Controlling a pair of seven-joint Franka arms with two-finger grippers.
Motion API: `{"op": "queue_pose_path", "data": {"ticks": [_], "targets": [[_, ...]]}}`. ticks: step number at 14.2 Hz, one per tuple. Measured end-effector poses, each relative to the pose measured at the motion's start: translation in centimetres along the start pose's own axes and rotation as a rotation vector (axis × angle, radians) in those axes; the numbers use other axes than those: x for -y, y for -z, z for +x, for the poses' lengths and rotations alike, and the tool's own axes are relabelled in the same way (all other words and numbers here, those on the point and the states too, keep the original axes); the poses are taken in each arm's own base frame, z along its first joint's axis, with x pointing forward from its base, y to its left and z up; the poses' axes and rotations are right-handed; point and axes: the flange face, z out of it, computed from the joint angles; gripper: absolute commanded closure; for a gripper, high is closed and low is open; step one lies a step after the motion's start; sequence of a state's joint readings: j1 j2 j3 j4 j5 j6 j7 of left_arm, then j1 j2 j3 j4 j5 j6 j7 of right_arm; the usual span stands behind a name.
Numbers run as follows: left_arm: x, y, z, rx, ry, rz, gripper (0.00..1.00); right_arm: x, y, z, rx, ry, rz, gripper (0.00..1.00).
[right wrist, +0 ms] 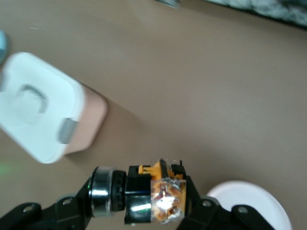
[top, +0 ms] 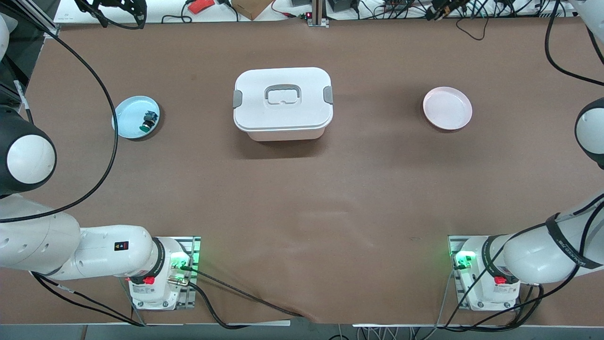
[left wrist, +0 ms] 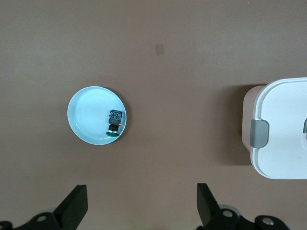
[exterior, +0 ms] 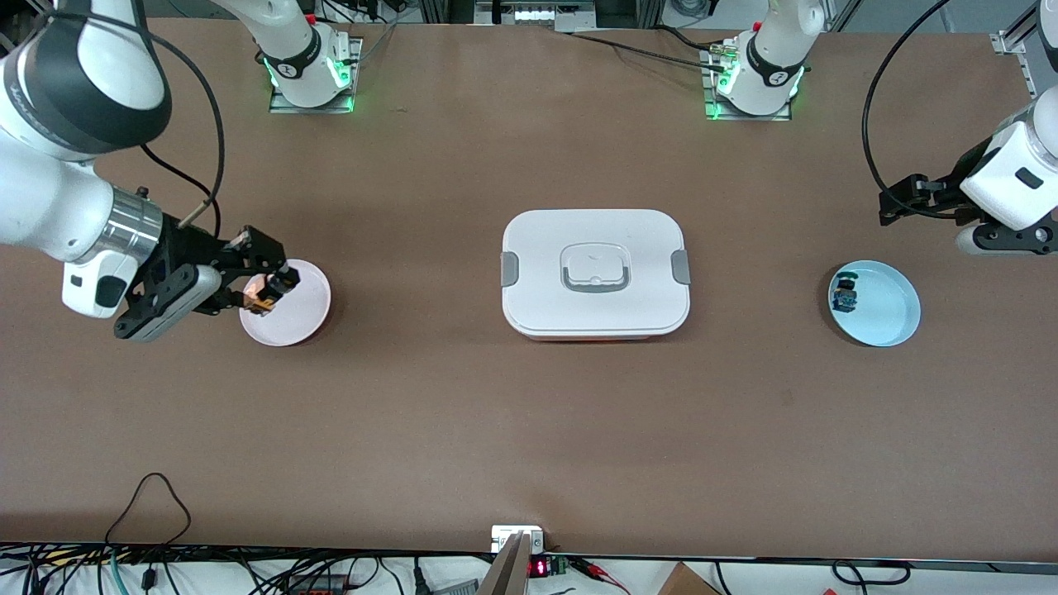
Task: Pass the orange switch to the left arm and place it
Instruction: 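Carry the switch over the box while the left gripper reaches toward it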
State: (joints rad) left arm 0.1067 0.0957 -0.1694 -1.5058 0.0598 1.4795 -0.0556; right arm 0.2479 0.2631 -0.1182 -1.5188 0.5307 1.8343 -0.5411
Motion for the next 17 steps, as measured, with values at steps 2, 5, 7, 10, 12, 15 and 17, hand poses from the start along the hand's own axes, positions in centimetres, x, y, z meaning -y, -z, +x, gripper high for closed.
{"op": "queue_pose_path", "data": {"ticks": [2, 5, 7, 10, 12, 15, 17], "targets": [[0.0, -0.1, -0.1, 0.015, 0.001, -0.005, 0.00, 1.4, -0.2, 0.7, -0.059, 0.093, 0.095, 1.00], [-0.3, -0.6, -0.4, 0.055, -0.006, -0.014, 0.00, 3.9, -0.9, 1.7, -0.138, 0.242, 0.206, 1.00], [-1.5, -1.4, -0.6, 0.103, -0.022, -0.075, 0.00, 6.1, -1.7, 2.5, -0.194, 0.315, 0.289, 1.00], [-2.8, -2.5, -0.5, 0.172, -0.032, -0.266, 0.00, 8.7, -3.6, 3.3, -0.284, 0.437, 0.406, 1.00], [-2.9, -2.9, 0.0, 0.196, -0.023, -0.419, 0.00, 10.0, -5.0, 4.0, -0.372, 0.530, 0.481, 1.00], [-3.7, -3.5, 0.6, 0.244, -0.008, -0.720, 0.00, 11.9, -8.1, 5.1, -0.538, 0.644, 0.595, 1.00], [-5.2, -4.5, 1.0, 0.273, 0.014, -0.931, 0.00, 12.7, -10.6, 5.7, -0.645, 0.702, 0.644, 1.00]]}}
